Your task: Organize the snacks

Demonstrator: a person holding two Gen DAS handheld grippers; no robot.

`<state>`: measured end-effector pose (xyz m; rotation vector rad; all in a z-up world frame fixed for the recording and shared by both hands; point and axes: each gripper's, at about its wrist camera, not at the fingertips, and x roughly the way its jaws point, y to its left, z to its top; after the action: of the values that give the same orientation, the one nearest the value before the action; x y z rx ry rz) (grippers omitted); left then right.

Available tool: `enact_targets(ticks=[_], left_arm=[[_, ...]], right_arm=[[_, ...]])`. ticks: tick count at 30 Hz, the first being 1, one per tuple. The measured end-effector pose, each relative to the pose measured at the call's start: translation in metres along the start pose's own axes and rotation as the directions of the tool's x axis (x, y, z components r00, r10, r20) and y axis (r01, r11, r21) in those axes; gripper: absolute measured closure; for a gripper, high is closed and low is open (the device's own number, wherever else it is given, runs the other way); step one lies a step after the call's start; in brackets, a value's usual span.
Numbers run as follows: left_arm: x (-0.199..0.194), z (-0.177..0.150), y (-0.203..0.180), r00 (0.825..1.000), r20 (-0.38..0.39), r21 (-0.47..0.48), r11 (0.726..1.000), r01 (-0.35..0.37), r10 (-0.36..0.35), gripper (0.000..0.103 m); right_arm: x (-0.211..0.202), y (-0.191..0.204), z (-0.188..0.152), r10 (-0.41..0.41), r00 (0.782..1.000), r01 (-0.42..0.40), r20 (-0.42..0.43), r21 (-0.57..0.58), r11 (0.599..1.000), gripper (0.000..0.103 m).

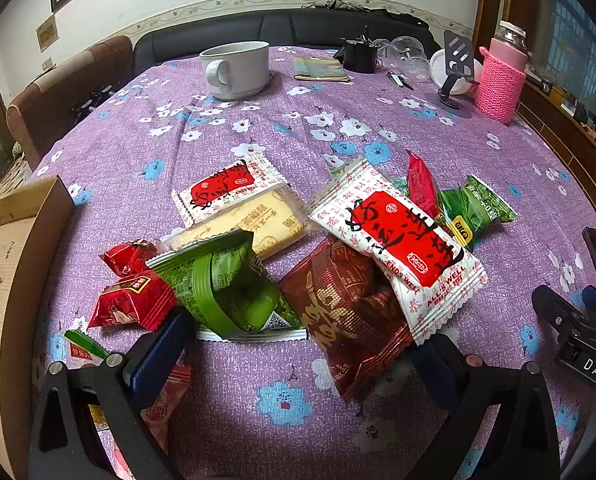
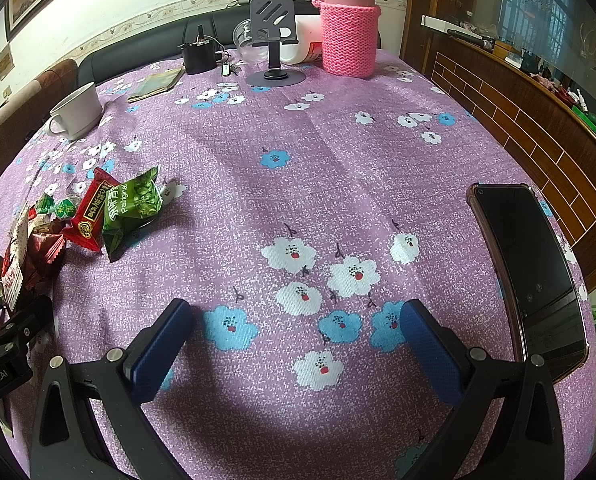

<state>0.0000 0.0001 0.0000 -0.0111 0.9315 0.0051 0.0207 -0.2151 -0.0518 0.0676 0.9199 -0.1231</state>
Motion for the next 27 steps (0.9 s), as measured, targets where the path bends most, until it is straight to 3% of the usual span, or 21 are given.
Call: enact_targets(ticks=[27], left_arm=[[-0.0029,-0.0031,-0.0014,0.999,-0.031,0.026,1.0,0.017,-0.016,0.0]], right_arm=[[-0.003,0.001,-0.0031,-0.002,1.0,0.002,-0.02,0.012,1.0,0.0]])
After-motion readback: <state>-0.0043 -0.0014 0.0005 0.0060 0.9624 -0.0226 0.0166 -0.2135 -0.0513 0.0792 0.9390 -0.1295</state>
